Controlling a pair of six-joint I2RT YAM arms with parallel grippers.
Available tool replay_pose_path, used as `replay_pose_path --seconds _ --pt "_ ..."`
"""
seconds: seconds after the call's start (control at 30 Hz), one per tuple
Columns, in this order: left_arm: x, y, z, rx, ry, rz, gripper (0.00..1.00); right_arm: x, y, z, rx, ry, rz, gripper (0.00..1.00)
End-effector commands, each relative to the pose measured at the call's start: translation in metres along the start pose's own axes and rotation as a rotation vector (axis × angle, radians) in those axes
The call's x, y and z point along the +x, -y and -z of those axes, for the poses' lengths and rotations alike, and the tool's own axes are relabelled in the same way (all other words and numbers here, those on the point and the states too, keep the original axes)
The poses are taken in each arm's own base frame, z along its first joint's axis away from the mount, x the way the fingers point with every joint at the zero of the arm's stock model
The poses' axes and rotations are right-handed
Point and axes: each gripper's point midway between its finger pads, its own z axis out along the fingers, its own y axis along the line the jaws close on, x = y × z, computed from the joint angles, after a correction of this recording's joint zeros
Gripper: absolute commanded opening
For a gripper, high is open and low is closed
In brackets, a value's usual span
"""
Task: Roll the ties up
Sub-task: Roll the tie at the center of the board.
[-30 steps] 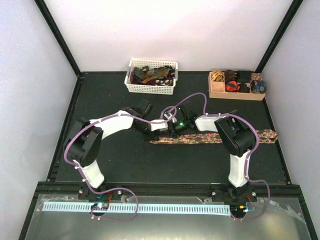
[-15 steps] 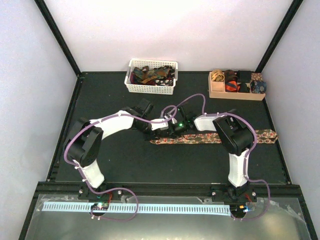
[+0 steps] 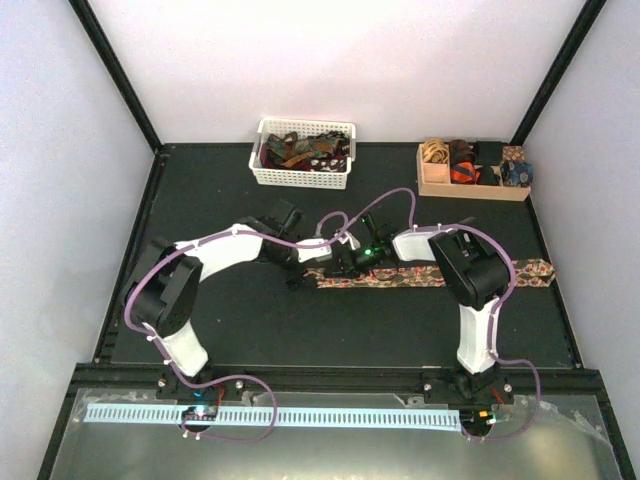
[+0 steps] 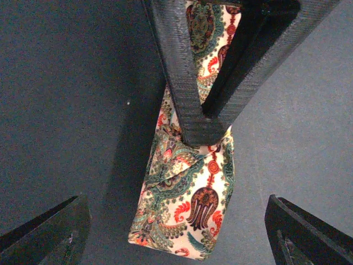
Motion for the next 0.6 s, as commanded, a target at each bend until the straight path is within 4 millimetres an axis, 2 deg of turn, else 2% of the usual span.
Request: replay_pose_path --seconds 0.0,0.13,0.33,0.43,0.57 --pt "-0.006 0.005 -0.003 0.013 0.015 -0.034 0.90 -0.003 -0.003 0.003 -0.012 0.018 0.055 0.01" --pt "-0.007 0.006 -0.016 0.017 -0.043 -0.049 0.91 -0.004 -0.001 0.004 -0.011 0.023 0.058 0.01" --pt "-0.001 0.003 -0.030 0.015 -0.118 -0.045 0.83 -0.004 0.004 0.006 -0.010 0.025 0.040 0.01" --pt "0.003 0.004 -0.035 0.005 -0.144 -0.054 0.74 -0.003 0.005 0.007 -0.014 0.026 0.037 0.02" --pt "0.005 -0.001 -0.035 -0.030 -0.151 -0.055 0.53 -0.002 0.004 0.006 -0.024 0.021 0.024 0.06"
